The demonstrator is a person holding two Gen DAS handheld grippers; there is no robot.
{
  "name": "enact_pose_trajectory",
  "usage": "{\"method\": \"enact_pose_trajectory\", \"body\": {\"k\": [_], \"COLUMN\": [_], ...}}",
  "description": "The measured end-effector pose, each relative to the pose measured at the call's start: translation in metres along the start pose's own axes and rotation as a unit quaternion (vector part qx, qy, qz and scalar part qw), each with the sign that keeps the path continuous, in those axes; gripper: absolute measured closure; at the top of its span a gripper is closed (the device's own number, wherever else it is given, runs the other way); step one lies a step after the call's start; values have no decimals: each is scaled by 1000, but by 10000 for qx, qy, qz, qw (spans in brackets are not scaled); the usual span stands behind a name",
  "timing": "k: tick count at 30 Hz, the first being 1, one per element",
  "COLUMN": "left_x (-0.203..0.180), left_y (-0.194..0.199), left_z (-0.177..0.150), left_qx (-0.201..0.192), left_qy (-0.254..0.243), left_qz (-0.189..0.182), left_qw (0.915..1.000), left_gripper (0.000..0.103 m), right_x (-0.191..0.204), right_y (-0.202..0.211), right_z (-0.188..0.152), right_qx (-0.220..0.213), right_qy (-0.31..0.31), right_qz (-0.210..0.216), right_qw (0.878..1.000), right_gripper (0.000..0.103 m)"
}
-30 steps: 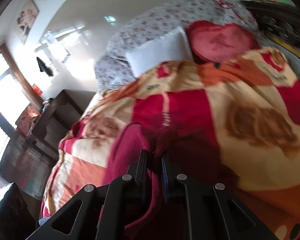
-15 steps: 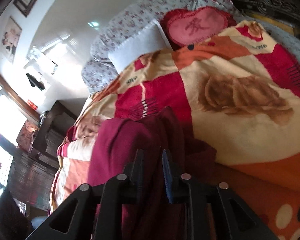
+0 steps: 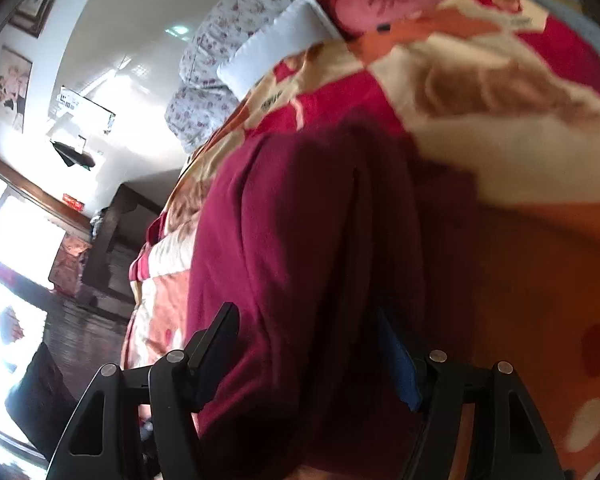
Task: Fold small clothes
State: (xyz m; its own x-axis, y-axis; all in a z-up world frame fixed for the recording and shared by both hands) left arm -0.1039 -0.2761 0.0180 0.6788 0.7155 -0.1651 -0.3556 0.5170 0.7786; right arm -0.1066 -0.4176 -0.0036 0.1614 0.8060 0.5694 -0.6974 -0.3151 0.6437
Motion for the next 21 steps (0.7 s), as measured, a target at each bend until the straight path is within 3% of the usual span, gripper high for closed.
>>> {"method": "enact_pose_trajectory", "body": {"k": [1,2,3,5,7,9,12,14,18,21], "left_x": [-2,-3,-4,-6,-10,-13,-14,-15,-15,-12], "left_y": [1,1,2,6,15,17,3,-4,-3,7], "left_z": [0,1,4,9,15,20,17,15,19,37], "left_qx": [-13,-10,-5,-4,-124,-245,-117,-120,-115,-378], "left_qy": [-27,-23,2,74,92,62,170,164,126,87], "left_qz": [27,35,9,-106,-285,-274,-326,-243,-205,-151], "left_qw": [10000,10000,10000,9999,9995,9993,9993,9995,9996,9991], "left_gripper": [72,72,72,72,72,65,64,62,62,62], "right_x": [4,5,7,14,19,14,-14,-29,-33,-14], "right_y": [-3,-4,-2,9,23,33,29,16,28,51], "right_z": [1,2,5,10,14,16,12,4,4,18], "right_qx": [-28,-67,-126,-284,-424,-480,-391,-209,-336,-609], "right_qy": [80,162,364,619,874,1034,766,619,347,727], "right_qz": [15,-52,-278,-334,-467,-764,-1065,-1063,-1004,-1210], "right_qw": [10000,9998,9989,9971,9942,9905,9906,9922,9938,9881], "right_gripper": [45,70,77,83,84,84,84,84,77,75]}}
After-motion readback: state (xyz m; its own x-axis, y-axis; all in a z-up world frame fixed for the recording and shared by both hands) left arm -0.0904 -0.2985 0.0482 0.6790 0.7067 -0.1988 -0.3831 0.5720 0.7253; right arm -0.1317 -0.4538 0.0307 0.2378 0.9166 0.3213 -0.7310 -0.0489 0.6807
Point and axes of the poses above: each gripper's, at about its wrist camera, not at the fingertips, and y roughly against the way its jaws point, x to its left, z to its top, the point moved 9 cm from there along -y, roughly the way its jaws point, and after that the axes turned 9 degrees about y, right-handed, at the moved point
